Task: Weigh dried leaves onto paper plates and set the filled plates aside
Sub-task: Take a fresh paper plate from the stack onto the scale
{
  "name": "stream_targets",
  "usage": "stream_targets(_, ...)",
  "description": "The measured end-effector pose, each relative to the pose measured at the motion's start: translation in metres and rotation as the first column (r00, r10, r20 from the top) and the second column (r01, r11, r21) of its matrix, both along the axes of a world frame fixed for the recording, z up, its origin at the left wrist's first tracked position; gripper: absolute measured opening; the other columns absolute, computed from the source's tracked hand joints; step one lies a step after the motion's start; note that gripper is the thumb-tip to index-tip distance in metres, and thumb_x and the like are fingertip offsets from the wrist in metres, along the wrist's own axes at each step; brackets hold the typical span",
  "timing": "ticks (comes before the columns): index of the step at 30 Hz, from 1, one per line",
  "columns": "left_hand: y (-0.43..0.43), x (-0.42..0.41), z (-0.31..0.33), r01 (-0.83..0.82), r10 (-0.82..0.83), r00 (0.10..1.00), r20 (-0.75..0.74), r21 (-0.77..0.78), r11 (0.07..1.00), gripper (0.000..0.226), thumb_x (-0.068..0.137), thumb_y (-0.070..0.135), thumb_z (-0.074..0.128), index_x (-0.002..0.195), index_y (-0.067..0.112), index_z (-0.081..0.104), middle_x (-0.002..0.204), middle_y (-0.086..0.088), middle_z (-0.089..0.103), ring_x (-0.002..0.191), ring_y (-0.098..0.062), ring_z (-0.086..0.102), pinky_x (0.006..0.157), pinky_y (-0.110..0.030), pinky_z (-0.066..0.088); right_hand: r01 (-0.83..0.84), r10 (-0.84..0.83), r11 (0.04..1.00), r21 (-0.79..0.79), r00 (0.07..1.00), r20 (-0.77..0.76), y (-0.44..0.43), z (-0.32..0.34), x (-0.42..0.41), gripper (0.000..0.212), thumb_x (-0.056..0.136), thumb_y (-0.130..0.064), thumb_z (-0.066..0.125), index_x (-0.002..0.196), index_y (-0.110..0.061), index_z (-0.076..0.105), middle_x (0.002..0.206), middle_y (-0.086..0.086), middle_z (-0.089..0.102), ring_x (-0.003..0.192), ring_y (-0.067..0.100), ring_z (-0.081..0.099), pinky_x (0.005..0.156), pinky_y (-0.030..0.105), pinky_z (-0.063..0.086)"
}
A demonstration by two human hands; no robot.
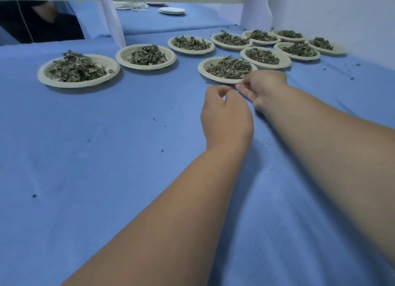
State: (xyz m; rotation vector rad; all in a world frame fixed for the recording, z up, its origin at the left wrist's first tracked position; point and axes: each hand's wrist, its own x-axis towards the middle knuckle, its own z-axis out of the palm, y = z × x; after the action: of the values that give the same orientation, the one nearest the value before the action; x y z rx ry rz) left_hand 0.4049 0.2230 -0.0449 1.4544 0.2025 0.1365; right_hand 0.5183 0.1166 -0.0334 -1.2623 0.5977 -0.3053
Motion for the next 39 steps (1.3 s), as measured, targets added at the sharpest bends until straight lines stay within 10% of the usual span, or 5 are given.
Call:
stream_targets(15,-0.008,-0.011,0.004,0.051,-0.068,0.993,0.101,0.162,0.985,0.013,0.096,0.018,0.047,0.093,0.029,0.053,0.085,0.018,0.058,0.079,0.006,0.054,0.059,-0.010,0.038,-0.133,0.140,0.983,-0.130,0.989,0.046,0.005,0.014,-0.048,0.020,0.084,0.009,0.051,0.093,-0.009,0.054,0.087,0.007,0.057,0.083,0.017,0.075,0.056,0.028,0.059)
stream_targets(24,-0.070,-0.091,0.023,0.417,-0.505,0.847,0.167,0.381,0.825,0.039,0.093,0.022,0.042,0.127,0.019,0.062,0.121,0.012,0.068,0.082,0.012,0.054,0.056,-0.001,0.035,0.002,0.076,0.937,-0.349,0.974,0.212,-0.064,0.026,-0.197,0.025,0.089,-0.004,0.055,0.108,-0.011,0.069,0.100,0.001,0.071,0.080,0.012,0.076,0.063,0.028,0.060)
stream_targets(28,-0.106,-0.148,0.032,0.530,-0.630,0.761,0.154,0.412,0.741,0.050,0.094,0.018,0.038,0.140,0.006,0.053,0.142,-0.001,0.060,0.128,-0.014,0.057,0.107,-0.033,0.046,0.043,0.062,0.900,-0.435,0.973,0.224,-0.113,0.042,-0.279,0.025,0.092,-0.008,0.060,0.116,-0.010,0.067,0.108,0.003,0.071,0.086,0.012,0.076,0.059,0.020,0.056)
stream_targets(35,-0.193,-0.249,0.055,0.652,-0.760,0.603,0.244,0.399,0.645,0.038,0.100,0.020,0.042,0.130,0.019,0.066,0.101,0.012,0.070,0.103,-0.012,0.065,0.081,-0.025,0.045,0.157,-0.035,0.768,-0.620,0.978,0.205,-0.194,0.058,-0.422,0.029,0.094,-0.011,0.065,0.123,-0.015,0.067,0.118,-0.003,0.071,0.101,0.007,0.071,0.071,0.022,0.058)
stream_targets(39,-0.246,-0.305,0.067,0.687,-0.849,0.470,0.242,0.504,0.524,0.049,0.102,0.019,0.045,0.151,0.020,0.050,0.143,0.005,0.060,0.130,-0.010,0.055,0.106,-0.022,0.040,0.310,-0.191,0.679,-0.665,0.950,0.247,-0.245,0.054,-0.517,0.023,0.093,-0.014,0.068,0.112,-0.026,0.069,0.112,-0.011,0.074,0.094,0.006,0.073,0.076,0.032,0.057)
